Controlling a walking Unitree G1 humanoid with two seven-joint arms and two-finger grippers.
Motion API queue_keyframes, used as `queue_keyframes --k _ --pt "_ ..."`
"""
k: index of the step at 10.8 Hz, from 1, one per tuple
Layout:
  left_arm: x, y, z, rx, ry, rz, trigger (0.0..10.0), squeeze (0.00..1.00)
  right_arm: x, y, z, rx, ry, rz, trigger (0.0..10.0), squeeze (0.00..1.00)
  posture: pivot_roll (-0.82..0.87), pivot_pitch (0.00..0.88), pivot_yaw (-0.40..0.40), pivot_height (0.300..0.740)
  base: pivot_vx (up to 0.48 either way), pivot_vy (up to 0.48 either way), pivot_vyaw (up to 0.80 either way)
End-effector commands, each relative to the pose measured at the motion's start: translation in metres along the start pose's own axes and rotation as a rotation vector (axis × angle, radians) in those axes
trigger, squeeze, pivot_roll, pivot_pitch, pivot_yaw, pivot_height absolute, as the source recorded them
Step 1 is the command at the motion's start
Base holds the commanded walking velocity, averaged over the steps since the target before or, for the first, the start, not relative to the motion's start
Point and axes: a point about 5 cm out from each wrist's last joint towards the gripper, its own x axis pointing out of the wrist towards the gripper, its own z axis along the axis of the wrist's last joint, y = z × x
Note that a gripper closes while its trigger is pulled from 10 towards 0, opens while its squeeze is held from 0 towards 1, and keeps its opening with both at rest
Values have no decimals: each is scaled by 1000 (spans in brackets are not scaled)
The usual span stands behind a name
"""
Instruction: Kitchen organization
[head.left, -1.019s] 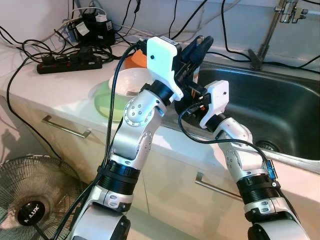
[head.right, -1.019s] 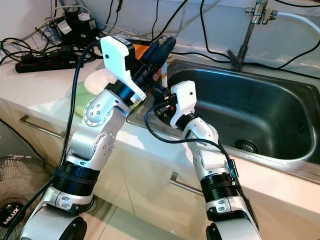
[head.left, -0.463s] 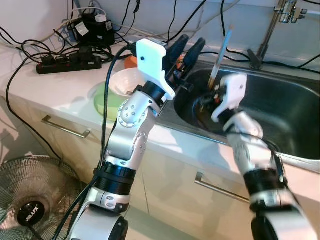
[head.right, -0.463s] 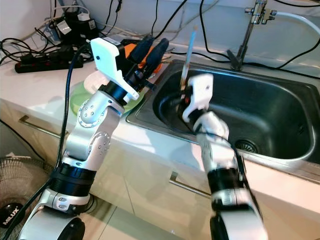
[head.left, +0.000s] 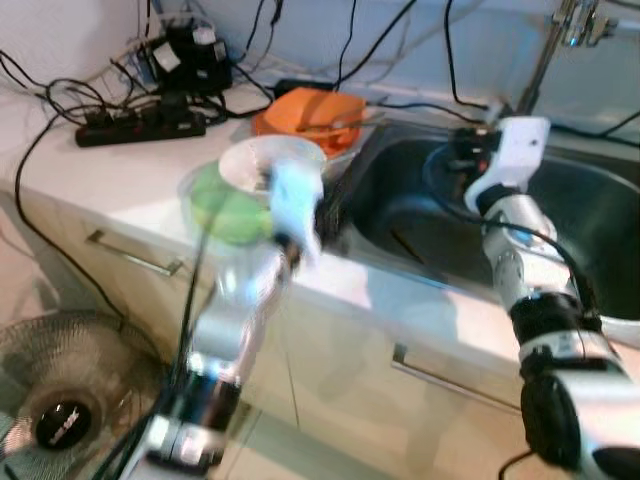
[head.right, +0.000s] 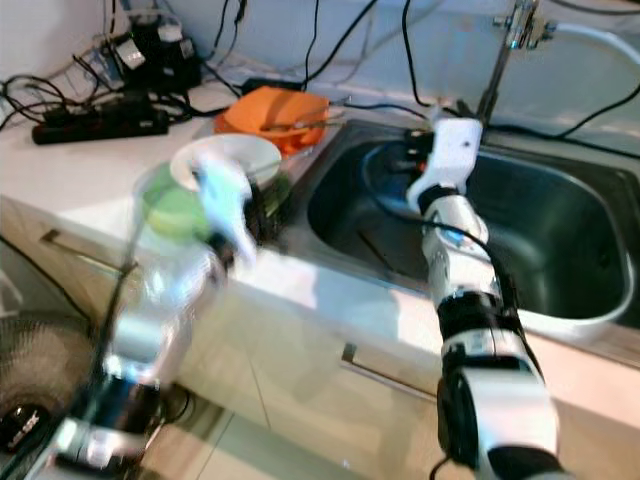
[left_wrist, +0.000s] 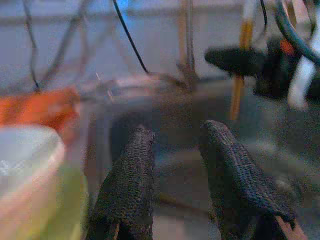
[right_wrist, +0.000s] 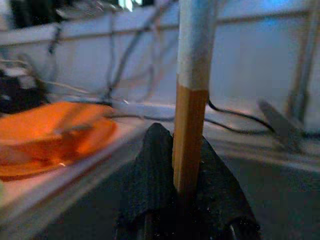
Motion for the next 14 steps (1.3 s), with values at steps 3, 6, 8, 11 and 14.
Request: queue_keyframes --k 3,6,8,11,14 --pt "-7 -11 -23 29 171 -88 10000 0 3 6 -16 -48 99 -9 10000 0 173 0 45 740 0 0 0" --pt "-12 -15 -31 32 232 -120 10000 0 -5 10 -43 -46 221 -13 10000 0 173 0 43 740 0 0 0" --pt "-13 -15 -33 32 251 -117 10000 0 -9 14 -53 -60 263 -2 10000 0 177 0 40 740 0 0 0" --pt "-13 -15 -33 31 263 -109 10000 0 -10 19 -57 -42 273 7 10000 1000 182 0 37 740 0 0 0" --pt "-13 -15 -33 29 268 -108 10000 0 -10 20 -58 -36 274 11 10000 1000 181 4 34 740 0 0 0"
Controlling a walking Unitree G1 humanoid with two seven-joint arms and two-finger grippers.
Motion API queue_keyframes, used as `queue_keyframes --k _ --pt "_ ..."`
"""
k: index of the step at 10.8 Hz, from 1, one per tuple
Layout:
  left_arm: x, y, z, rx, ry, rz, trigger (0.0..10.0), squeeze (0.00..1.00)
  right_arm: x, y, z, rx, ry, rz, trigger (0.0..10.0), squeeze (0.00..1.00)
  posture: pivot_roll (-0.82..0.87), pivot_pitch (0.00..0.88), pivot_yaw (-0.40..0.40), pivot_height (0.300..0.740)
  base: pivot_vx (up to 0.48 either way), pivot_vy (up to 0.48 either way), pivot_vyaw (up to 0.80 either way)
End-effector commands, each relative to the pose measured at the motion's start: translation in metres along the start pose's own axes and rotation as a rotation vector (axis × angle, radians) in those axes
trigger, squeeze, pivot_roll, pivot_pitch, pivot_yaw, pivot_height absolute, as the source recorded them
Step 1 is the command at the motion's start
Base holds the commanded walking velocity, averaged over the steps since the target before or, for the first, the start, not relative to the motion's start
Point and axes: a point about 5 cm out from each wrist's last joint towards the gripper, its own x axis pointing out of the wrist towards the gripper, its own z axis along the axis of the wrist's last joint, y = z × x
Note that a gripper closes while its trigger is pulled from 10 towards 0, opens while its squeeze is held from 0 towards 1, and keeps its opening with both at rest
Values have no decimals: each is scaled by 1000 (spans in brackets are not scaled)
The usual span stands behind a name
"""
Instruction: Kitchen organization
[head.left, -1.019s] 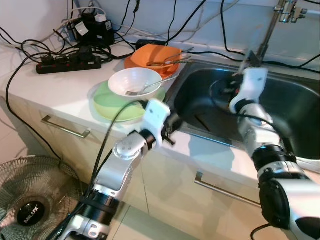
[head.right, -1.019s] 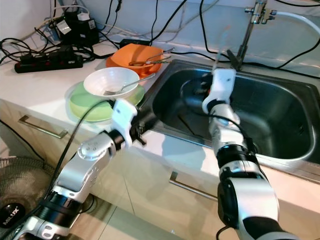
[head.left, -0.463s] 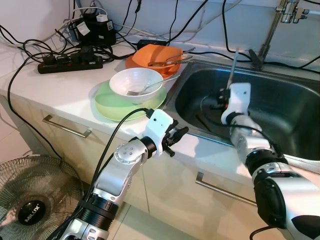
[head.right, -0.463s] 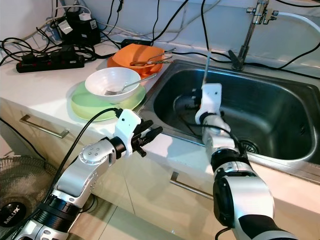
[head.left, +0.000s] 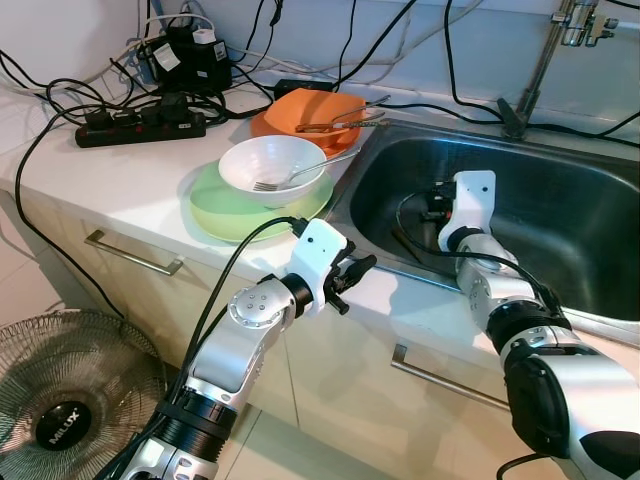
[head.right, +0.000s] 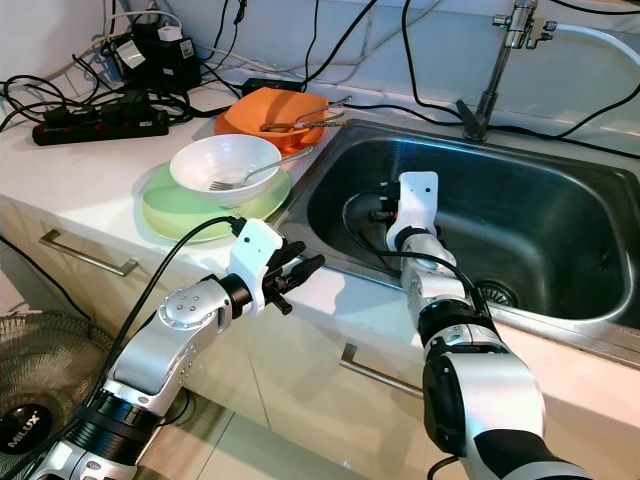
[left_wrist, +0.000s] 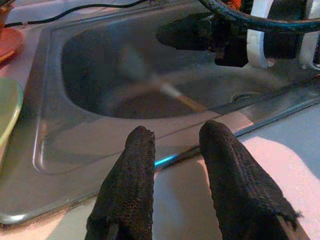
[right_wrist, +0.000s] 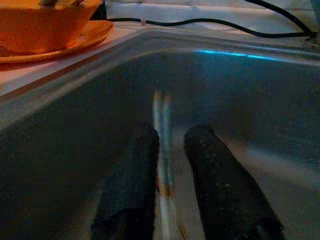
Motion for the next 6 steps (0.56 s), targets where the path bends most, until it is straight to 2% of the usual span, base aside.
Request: queue_keyframes --k 1,2,3,4,6 --pt "-1 -1 2 7 0 1 10000 0 1 3 3 3 -8 6 10000 1000 179 7 33 740 0 0 0" --pt "-1 -1 2 10 -1 2 10000 0 2 3 4 2 -12 4 10000 1000 179 7 33 740 0 0 0" --pt "-1 0 3 14 -4 6 10000 0 2 3 6 -8 -20 3 10000 749 179 13 32 740 0 0 0" --pt "-1 2 5 24 -21 23 10000 0 3 3 10 -25 -43 0 10000 0 178 15 32 740 0 0 0" --pt "0 11 19 50 -107 109 10000 0 4 4 26 0 -142 4 10000 0 175 19 30 740 0 0 0"
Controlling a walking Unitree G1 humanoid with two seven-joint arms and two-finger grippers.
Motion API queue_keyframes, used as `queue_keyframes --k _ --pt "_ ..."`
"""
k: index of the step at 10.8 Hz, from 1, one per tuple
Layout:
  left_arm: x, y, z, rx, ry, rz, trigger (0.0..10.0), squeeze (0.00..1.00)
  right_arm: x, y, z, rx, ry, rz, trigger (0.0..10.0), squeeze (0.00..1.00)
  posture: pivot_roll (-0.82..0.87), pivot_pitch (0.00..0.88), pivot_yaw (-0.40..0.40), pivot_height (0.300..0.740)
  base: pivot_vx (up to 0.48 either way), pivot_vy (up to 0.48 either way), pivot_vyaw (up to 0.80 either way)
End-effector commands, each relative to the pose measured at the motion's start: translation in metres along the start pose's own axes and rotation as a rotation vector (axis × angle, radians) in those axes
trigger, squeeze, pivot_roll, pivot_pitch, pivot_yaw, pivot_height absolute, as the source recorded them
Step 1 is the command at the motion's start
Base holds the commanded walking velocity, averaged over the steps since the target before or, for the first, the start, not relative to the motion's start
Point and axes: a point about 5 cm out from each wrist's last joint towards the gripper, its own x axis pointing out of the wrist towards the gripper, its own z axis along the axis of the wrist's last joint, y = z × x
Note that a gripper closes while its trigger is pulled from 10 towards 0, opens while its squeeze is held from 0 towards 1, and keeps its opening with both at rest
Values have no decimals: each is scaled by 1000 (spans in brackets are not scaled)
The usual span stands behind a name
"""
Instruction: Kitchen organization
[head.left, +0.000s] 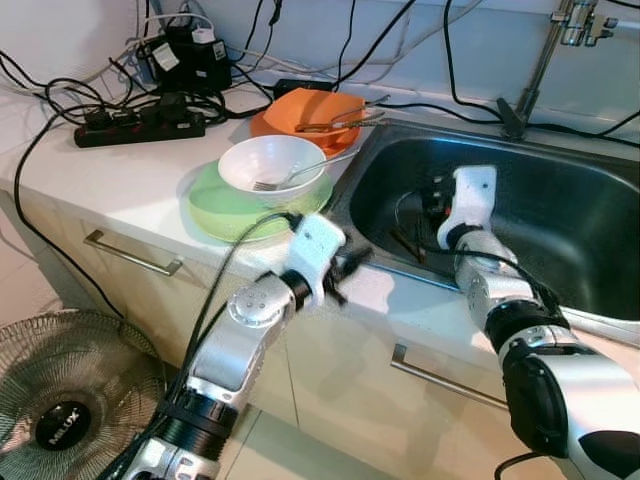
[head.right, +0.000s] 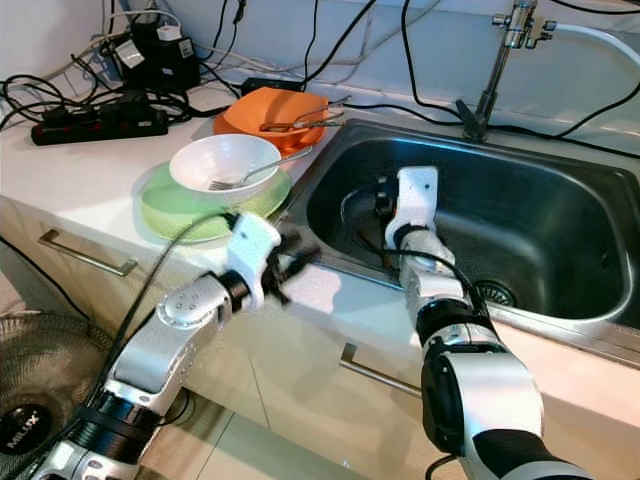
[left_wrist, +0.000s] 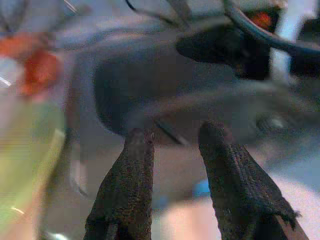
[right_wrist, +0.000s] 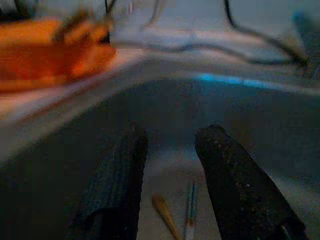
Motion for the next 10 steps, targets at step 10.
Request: queue_keyframes --k 10 --pt "1 64 31 -62 -197 468 10000 0 -39 43 -4 154 -271 72 10000 0 140 0 45 740 0 0 0"
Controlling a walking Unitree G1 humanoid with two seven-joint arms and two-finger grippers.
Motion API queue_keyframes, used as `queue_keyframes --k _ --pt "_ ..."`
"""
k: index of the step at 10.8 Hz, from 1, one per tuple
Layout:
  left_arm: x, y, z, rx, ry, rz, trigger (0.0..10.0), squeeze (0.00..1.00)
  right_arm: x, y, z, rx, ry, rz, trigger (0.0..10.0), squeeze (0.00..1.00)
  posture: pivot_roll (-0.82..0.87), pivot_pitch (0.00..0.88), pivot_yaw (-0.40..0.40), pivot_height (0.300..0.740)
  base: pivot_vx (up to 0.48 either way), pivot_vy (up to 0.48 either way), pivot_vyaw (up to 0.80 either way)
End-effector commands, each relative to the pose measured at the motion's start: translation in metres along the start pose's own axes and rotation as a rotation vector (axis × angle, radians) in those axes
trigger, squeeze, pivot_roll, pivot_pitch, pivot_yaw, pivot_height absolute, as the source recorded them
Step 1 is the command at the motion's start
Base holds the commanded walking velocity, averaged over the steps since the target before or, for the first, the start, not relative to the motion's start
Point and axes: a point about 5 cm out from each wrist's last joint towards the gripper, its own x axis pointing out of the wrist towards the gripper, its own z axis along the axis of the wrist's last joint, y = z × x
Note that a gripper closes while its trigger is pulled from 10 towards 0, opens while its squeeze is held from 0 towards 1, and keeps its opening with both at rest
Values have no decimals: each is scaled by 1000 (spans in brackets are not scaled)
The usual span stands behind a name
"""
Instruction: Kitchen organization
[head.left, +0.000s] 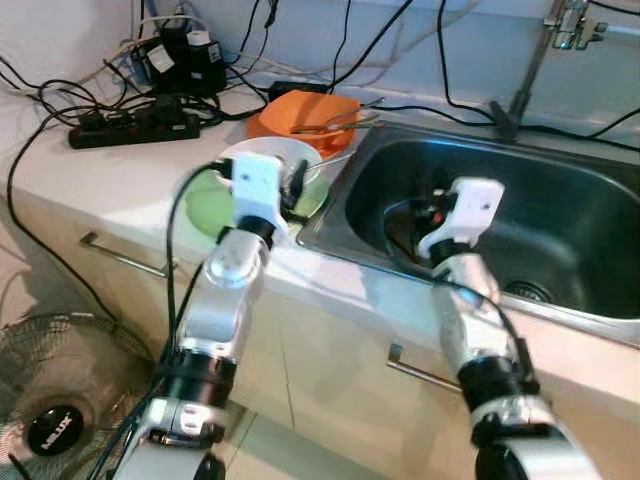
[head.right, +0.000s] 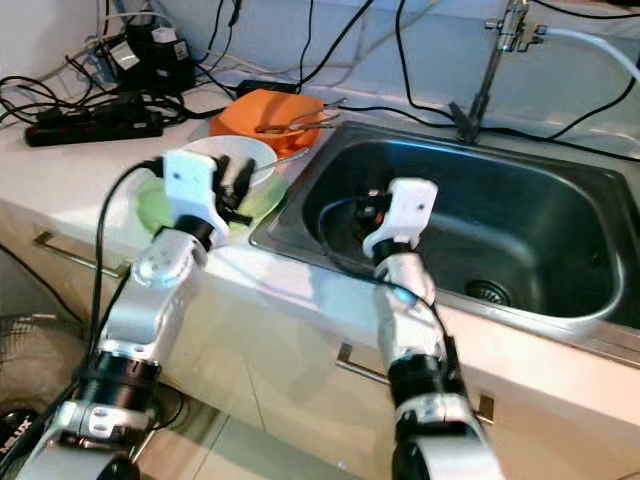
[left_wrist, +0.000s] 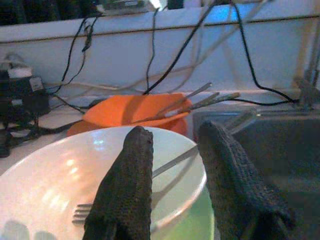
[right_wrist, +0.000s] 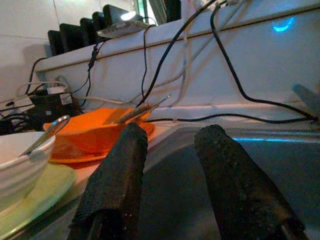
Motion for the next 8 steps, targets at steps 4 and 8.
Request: queue_keyframes --k 4,8 --pt "10 8 2 -10 -1 42 10000 0 0 -2 8 1 6 -11 10000 0 128 0 44 740 0 0 0" --pt "12 7 -3 -32 26 38 10000 0 -9 1 -3 1 63 -5 10000 0 133 12 42 740 0 0 0"
